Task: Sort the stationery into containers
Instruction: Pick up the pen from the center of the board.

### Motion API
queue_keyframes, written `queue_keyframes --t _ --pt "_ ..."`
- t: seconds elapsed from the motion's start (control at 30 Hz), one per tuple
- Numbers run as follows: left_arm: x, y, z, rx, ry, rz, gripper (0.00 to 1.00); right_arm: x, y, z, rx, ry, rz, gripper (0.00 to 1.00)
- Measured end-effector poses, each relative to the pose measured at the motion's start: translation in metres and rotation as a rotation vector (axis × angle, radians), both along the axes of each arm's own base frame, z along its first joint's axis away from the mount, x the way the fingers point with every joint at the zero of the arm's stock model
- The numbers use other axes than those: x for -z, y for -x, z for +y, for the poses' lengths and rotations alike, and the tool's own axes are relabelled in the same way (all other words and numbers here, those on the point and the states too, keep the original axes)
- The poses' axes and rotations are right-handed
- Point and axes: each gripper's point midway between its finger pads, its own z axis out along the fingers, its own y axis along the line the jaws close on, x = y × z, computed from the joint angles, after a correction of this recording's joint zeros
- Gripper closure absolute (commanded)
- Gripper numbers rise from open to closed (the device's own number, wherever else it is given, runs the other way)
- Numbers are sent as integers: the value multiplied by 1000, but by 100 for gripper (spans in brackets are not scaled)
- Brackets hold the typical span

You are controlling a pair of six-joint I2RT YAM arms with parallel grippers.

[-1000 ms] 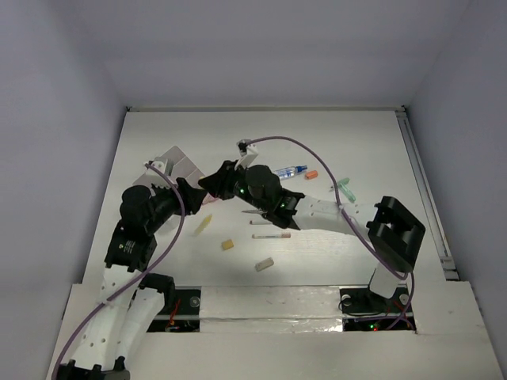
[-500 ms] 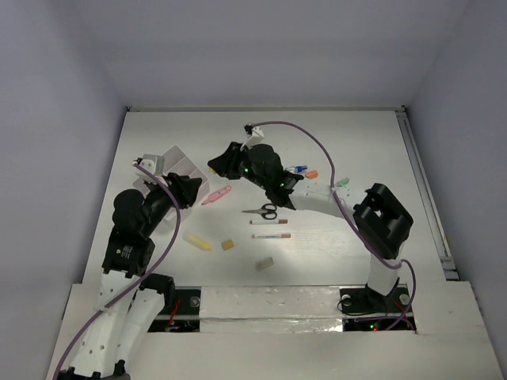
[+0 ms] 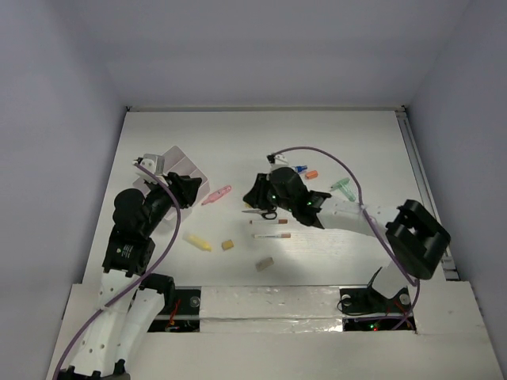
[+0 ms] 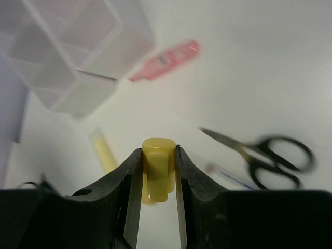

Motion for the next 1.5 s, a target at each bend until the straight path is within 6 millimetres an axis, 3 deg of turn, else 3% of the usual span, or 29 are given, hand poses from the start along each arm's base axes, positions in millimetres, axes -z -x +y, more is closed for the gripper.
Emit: queue_keyframes --t 0.23,0.47,0.57,0.63,0.77,0.9,1.03,1.1,1.17,1.2,1.23,1.3,1.37,1.4,1.47,1.5 --pt "-1 1 -2 12 4 -1 62 58 39 -116 177 329 147 100" --pt "-4 5 -6 33 7 -13 62 103 52 -196 322 581 283 95" --pt "-5 6 -8 41 7 -16 62 115 49 -212 352 632 317 92" --pt "-5 7 -10 46 7 -16 61 121 46 -218 360 654 336 84" --pt "-5 8 -11 52 8 -16 61 120 41 -217 349 661 327 51" --pt "-4 8 -11 53 8 -16 60 119 43 -218 329 676 320 37" --pt "-4 8 -12 57 8 -14 60 92 39 -210 283 615 253 35" --pt "-4 8 -12 57 7 -14 60 68 34 -197 237 549 188 43" --pt "-4 8 -11 56 7 -14 60 45 29 -174 162 472 112 62" --pt "-4 8 -11 56 7 -14 60 35 30 -159 105 432 82 79" --pt "-4 8 -11 56 7 -14 60 27 31 -140 35 392 50 88" --pt "-4 8 -11 54 7 -14 60 19 35 -104 -86 337 13 94" --pt "-4 7 -10 48 7 -14 61 21 44 -60 -228 311 -21 89" --pt "-4 7 -10 44 6 -14 61 25 51 -36 -304 305 -42 74" --pt "-5 6 -8 33 7 -19 61 36 72 5 -446 294 -74 55" --pt "-6 6 -7 27 7 -23 62 41 85 22 -518 285 -89 33"
